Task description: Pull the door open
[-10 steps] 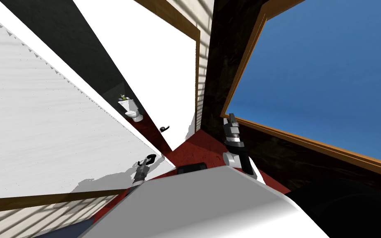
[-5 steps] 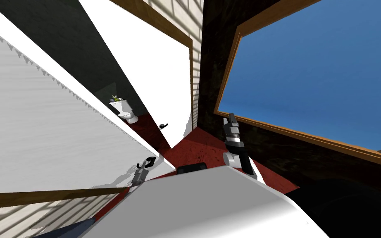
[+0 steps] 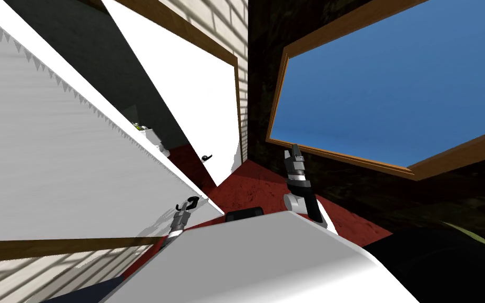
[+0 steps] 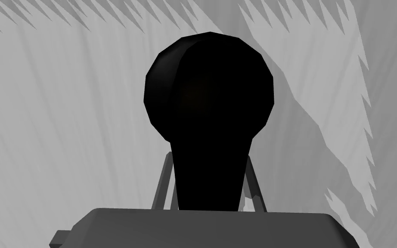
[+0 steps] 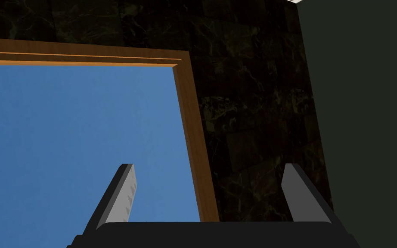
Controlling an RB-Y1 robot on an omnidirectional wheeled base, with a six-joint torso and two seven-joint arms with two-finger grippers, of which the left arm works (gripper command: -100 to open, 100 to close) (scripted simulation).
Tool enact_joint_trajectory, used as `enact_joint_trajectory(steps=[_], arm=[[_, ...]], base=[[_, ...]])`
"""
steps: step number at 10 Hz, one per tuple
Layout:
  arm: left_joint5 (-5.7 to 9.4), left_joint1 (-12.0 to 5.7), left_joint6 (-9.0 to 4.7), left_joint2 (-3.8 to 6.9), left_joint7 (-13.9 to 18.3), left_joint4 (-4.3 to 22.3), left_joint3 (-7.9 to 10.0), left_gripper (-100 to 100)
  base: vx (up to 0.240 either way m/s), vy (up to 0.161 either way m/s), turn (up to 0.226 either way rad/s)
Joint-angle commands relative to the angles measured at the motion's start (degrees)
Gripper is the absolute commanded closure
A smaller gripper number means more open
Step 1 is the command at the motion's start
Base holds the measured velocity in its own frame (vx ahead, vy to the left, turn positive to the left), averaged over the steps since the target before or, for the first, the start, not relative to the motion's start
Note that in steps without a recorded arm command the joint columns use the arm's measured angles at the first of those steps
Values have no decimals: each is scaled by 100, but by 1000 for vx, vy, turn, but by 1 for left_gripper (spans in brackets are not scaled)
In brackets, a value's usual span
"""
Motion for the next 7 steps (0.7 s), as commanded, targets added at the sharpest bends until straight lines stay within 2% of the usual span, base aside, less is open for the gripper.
enact_joint_trajectory(steps=[1,7], arm=[[133,-144,125,-43,-127,33,-95,100],[638,-670,513,-106,-555,180,-311,100]], base=[[-264,31,-233],[-233,58,-182]])
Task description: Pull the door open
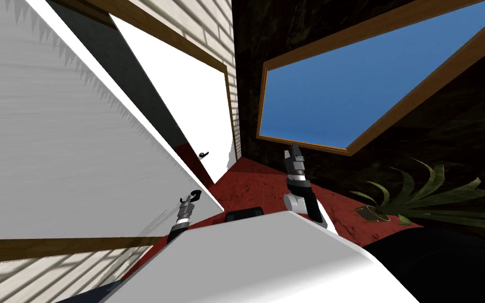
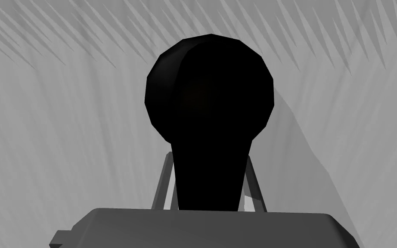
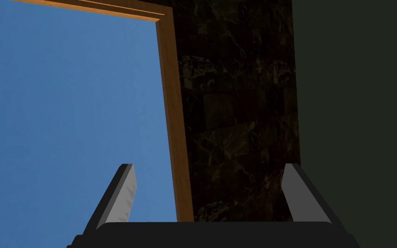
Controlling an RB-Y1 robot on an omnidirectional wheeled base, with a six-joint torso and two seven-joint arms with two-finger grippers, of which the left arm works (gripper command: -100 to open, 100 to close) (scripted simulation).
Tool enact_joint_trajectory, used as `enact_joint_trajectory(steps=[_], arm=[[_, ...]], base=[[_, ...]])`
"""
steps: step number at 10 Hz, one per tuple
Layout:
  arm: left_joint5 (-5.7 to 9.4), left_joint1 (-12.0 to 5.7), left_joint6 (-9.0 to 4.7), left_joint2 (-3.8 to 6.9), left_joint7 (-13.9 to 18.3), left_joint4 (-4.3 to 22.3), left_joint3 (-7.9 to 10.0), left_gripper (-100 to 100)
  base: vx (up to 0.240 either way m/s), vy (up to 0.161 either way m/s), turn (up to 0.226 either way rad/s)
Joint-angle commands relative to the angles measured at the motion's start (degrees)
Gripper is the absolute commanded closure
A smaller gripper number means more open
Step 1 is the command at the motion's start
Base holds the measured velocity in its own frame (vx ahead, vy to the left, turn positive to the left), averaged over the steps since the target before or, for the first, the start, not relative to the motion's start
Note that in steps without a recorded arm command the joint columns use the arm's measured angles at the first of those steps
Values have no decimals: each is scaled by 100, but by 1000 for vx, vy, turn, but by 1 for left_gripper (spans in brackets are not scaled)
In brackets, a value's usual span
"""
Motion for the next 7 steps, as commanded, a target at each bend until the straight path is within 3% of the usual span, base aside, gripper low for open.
enact_joint_trajectory(steps=[1,7], arm=[[29,-141,-89,-41,-33,215,-66,100],[485,-616,261,-97,-418,347,-260,100]], base=[[-138,16,-47],[-194,46,-144]])
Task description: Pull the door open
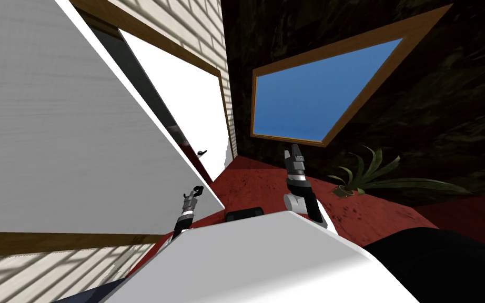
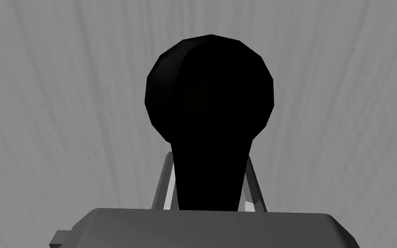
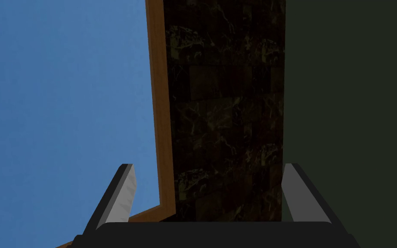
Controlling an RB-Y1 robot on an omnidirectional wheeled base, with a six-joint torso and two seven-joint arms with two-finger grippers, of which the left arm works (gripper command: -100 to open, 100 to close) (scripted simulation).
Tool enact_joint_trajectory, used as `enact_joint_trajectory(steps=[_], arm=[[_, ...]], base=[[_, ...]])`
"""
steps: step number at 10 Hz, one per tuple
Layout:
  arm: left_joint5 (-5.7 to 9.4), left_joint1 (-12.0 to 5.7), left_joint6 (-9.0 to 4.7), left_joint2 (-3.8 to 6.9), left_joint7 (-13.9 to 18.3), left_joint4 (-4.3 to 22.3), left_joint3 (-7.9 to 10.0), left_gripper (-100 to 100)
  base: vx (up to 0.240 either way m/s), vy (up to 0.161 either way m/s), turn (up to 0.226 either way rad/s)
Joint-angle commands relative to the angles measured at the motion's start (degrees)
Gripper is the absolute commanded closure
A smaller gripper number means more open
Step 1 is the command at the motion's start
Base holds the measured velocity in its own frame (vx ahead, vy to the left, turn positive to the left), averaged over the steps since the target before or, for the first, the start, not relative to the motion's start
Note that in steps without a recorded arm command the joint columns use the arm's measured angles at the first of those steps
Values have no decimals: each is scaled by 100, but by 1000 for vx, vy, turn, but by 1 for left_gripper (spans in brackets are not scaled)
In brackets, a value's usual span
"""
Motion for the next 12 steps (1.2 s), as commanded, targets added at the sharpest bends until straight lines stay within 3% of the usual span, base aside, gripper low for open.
enact_joint_trajectory(steps=[1,3,4,12], arm=[[96,-124,56,-38,-74,42,-99,100],[207,-240,142,-52,-168,74,-147,100],[185,-227,100,-26,-138,129,-103,100],[93,187,-401,384,379,107,-510,100]], base=[[-225,67,-152],[-199,61,-124],[-68,41,-39],[-193,25,-144]])
